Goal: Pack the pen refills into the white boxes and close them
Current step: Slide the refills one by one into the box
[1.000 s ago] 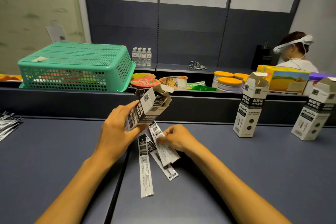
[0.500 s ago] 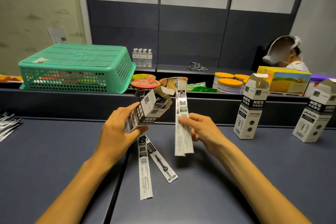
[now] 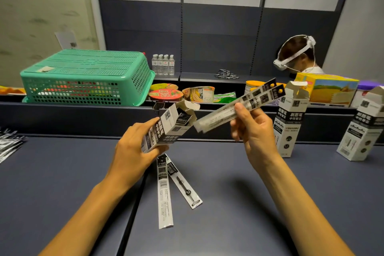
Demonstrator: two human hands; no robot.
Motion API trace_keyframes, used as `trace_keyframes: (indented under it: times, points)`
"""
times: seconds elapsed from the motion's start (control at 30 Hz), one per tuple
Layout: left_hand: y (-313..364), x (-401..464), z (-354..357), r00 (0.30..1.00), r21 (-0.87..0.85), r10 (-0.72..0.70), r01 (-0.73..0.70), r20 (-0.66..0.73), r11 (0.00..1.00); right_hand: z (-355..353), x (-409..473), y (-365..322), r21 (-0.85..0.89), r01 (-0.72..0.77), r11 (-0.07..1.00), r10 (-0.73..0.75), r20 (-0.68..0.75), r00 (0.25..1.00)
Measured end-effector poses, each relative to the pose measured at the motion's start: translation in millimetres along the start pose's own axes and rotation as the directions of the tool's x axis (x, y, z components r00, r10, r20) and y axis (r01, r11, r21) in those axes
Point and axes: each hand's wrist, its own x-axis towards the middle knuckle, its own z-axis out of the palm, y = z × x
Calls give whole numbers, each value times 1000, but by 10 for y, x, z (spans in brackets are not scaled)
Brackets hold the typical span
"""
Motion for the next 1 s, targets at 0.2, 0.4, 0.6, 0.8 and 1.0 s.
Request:
trace_keyframes:
  times: [0.2, 0.4, 0.6, 0.8, 1.0]
  points:
    - [9, -4, 13, 999, 27, 38, -38, 24, 999, 125, -31, -25, -65, 138, 988, -143, -76, 987]
    - [4, -15, 24, 998, 38, 60, -61, 23, 997, 236, -89, 14, -144, 191, 971, -191, 13, 982]
    - [-1, -22, 31, 998, 43, 56, -57, 34, 997, 318, -132, 98, -162, 247, 955, -228, 125, 966]
    - [-19, -28, 32, 997, 60, 56, -58, 44, 997, 271, -107, 147, -188, 305, 934, -255, 250, 934]
    - [-25, -32, 33, 998, 60, 45, -48, 47, 997, 164, -55, 88, -171, 297, 939, -237, 301, 924]
